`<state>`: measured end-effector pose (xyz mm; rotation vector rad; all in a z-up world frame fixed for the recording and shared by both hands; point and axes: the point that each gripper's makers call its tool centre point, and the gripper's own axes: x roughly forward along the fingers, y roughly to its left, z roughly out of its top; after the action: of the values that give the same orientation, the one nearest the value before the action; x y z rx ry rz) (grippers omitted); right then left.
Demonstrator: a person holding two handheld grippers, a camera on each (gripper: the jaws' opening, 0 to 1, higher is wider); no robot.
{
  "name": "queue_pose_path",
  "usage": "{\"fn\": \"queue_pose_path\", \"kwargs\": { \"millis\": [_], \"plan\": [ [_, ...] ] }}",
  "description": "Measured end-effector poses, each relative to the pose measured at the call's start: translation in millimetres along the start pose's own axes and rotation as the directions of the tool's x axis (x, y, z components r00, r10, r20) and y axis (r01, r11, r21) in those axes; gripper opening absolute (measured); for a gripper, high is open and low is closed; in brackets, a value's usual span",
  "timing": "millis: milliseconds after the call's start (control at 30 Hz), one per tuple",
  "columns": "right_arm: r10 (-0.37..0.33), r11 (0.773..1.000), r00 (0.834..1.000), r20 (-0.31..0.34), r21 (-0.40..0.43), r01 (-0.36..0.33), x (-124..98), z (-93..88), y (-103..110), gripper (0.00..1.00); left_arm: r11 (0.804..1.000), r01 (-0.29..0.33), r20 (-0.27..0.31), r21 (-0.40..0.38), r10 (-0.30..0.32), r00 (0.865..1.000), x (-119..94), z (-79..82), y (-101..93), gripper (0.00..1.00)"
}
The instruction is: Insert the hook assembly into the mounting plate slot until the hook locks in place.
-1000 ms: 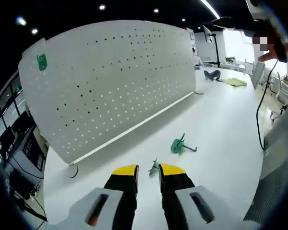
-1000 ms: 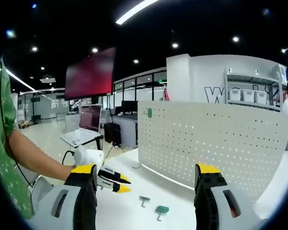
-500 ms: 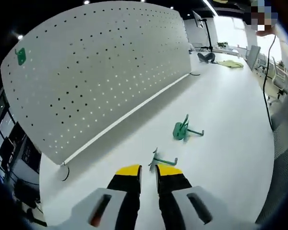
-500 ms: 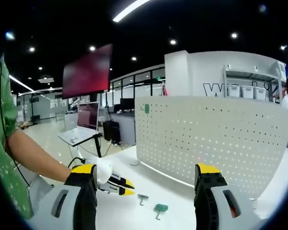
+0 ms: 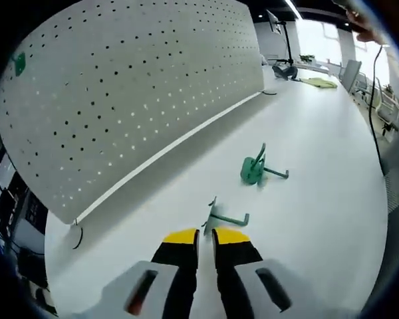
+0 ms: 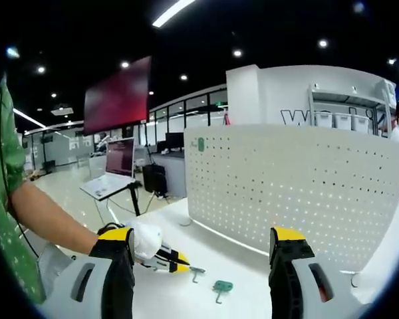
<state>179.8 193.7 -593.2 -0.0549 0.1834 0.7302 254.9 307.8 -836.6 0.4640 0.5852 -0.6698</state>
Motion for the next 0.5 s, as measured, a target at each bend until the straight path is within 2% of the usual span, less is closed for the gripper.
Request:
{"fn": "queue_pose_path", "kwargs": {
  "millis": [500],
  "plan": [
    [-0.009, 1.000, 1.000, -0.011, 0.010, 0.009, 2.1, -4.7, -5.6, 0.85, 1.000, 0.009, -0.011, -0.001, -0.009, 1.000, 9.2, -1.1, -0.8, 0.03]
  ]
}}
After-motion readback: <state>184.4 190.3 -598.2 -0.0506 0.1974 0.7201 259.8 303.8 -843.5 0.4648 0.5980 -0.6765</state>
